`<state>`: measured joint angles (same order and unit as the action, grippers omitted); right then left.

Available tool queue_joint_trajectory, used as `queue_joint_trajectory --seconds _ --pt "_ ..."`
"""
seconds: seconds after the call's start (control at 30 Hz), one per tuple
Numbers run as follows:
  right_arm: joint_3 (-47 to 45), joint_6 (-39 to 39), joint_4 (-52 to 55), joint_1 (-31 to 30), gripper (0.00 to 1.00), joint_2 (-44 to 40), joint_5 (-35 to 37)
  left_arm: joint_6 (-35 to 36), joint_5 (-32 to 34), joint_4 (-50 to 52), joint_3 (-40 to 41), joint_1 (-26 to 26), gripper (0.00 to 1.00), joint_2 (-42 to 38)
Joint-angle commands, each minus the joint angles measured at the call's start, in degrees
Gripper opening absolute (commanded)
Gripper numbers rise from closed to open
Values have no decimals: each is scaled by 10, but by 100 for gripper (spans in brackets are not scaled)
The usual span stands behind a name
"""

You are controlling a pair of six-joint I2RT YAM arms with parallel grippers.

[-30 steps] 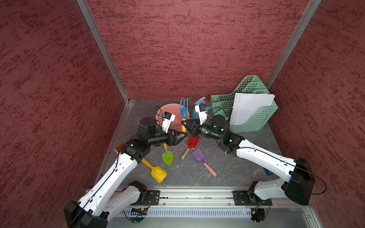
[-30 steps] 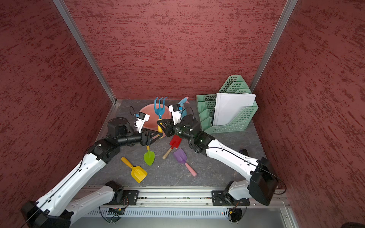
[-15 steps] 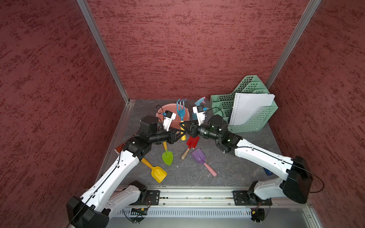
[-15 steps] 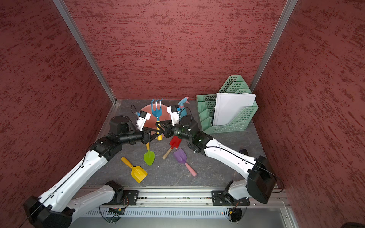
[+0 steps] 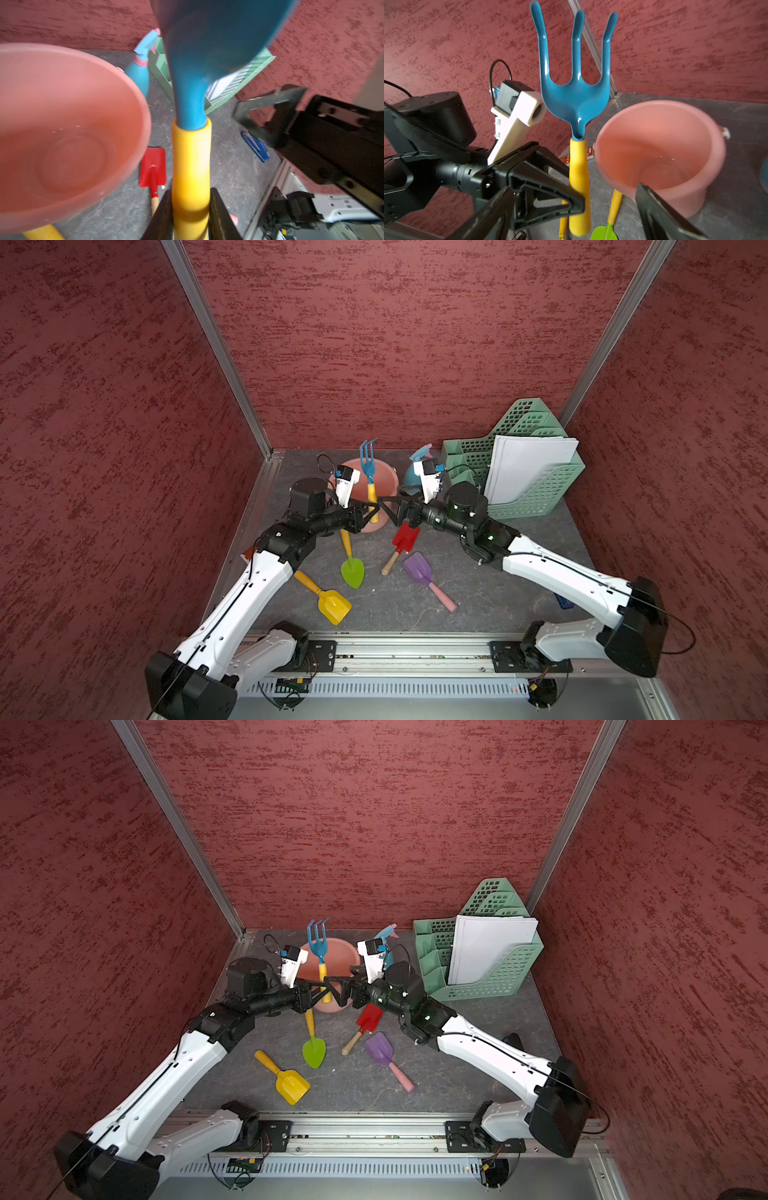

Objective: Organize the gardening tools
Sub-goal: Pick up the gardening tool from the center of the board, then place the gardening tool in the container.

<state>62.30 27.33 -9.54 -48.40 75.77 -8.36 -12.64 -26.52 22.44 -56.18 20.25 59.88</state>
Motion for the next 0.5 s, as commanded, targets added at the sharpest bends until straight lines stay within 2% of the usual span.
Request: queue_joint_trajectory --seconds 0.0,0.23,0.47 --pt "-15 -25 13 3 98 -25 53 47 62 -55 -22 -18 0 25" --pt "-48 -27 22 7 99 -29 67 113 152 -211 -15 -24 0 127" --pt "-74 -32 39 12 98 -40 87 147 203 -301 1 -23 0 214"
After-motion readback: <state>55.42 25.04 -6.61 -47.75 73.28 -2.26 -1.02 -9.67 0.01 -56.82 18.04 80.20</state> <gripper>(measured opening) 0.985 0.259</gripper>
